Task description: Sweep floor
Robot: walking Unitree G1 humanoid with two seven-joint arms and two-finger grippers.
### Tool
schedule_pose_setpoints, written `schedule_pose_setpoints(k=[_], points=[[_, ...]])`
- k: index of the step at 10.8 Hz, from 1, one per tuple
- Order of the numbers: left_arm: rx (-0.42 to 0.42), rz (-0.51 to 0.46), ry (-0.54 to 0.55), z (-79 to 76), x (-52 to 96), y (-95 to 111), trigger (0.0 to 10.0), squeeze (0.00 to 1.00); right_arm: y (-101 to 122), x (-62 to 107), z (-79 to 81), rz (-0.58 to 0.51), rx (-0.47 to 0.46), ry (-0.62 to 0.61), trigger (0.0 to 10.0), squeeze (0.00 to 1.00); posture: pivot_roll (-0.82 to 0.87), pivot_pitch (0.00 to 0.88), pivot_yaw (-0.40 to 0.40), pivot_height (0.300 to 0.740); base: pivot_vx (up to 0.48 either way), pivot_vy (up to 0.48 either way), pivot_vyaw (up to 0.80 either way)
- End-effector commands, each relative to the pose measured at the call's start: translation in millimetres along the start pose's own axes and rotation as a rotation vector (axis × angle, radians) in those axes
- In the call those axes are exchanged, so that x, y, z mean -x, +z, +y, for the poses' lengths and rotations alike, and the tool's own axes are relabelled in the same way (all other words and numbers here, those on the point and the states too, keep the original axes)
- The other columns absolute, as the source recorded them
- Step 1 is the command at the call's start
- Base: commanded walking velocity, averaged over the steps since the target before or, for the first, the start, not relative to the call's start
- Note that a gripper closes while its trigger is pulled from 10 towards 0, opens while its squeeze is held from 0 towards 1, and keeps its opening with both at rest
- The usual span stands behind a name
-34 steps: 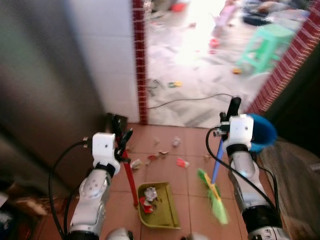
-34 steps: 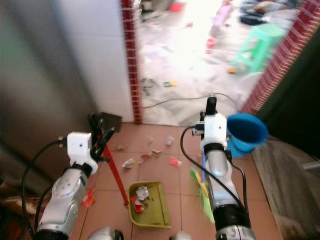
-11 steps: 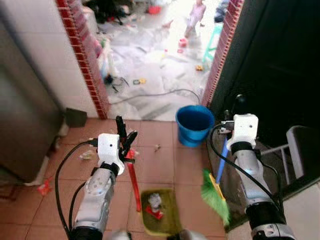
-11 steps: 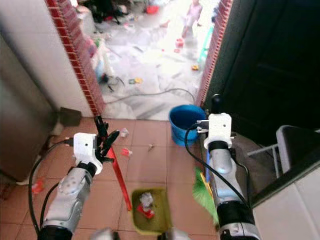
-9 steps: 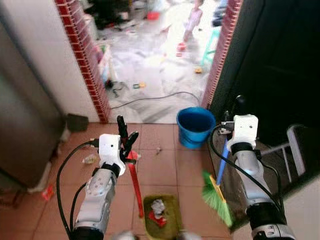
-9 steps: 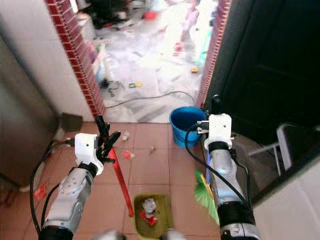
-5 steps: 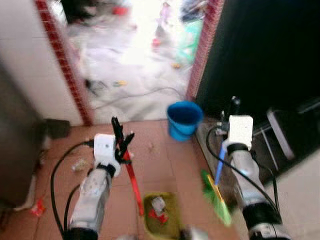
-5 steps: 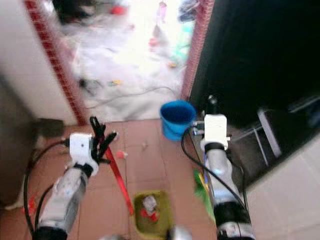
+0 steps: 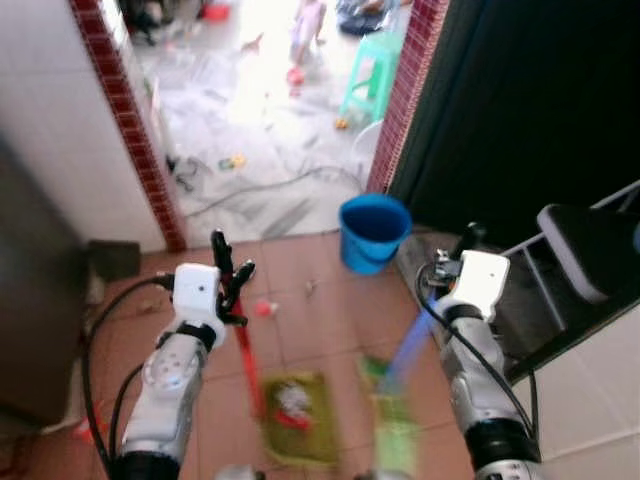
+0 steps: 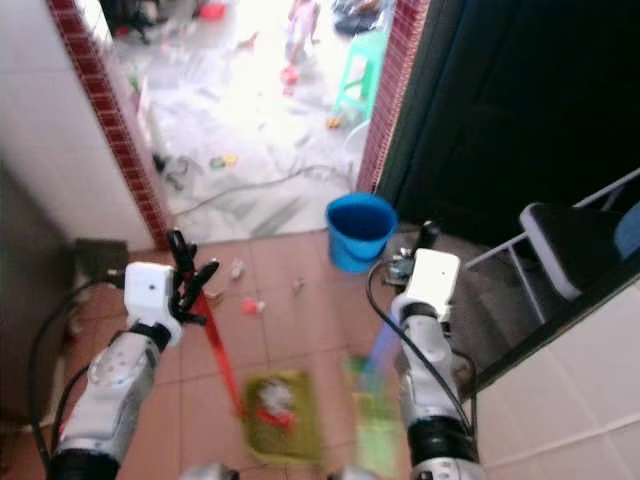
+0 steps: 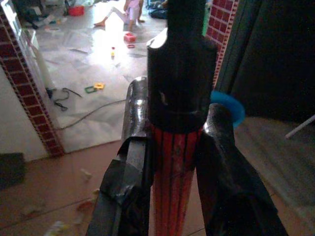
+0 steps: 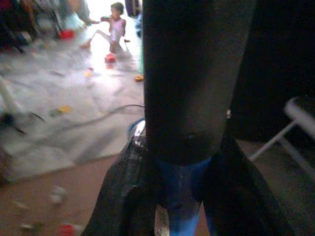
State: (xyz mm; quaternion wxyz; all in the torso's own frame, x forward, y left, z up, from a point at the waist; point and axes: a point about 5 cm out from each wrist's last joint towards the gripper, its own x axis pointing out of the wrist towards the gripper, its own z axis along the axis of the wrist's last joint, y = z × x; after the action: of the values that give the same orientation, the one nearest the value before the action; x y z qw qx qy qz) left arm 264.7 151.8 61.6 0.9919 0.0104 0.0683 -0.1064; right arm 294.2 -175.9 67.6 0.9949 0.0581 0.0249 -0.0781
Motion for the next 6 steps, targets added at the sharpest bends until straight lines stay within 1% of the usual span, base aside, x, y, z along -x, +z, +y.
schedule_pose_setpoints(k=[1,2,4,5,6], points=[[-0.022,-0.070,-0.049,-10.2,-2.6,14,10.0,0.00,2,0.4,-9.2,-0.002,-0.058,-0.029,10.0,0.00,-0.01,0.000,0.024,0.740,0.000,0.000,0.00],[-0.035,-0.070,-0.058,-9.8,-1.7,14,10.0,0.00,9,-1.3,-11.1,-0.027,-0.103,-0.030,10.0,0.00,0.00,0.000,0.037,0.740,0.000,0.000,0.00],[-0.048,-0.074,-0.062,-7.6,-1.4,15,10.0,0.00,10,2.1,-20.9,-0.044,-0.033,-0.055,10.0,0.00,0.00,0.000,0.042,0.740,0.000,0.000,0.00],[-0.057,-0.077,-0.064,-6.7,-2.5,16,10.0,0.00,5,5.0,-23.7,-0.025,-0.039,-0.062,10.0,0.00,0.01,0.000,0.021,0.740,0.000,0.000,0.00],[-0.056,-0.081,-0.049,-3.2,-3.4,16,10.0,0.00,4,8.1,-23.2,-0.017,-0.012,-0.051,10.0,0.00,0.01,0.000,0.000,0.740,0.000,0.000,0.00]])
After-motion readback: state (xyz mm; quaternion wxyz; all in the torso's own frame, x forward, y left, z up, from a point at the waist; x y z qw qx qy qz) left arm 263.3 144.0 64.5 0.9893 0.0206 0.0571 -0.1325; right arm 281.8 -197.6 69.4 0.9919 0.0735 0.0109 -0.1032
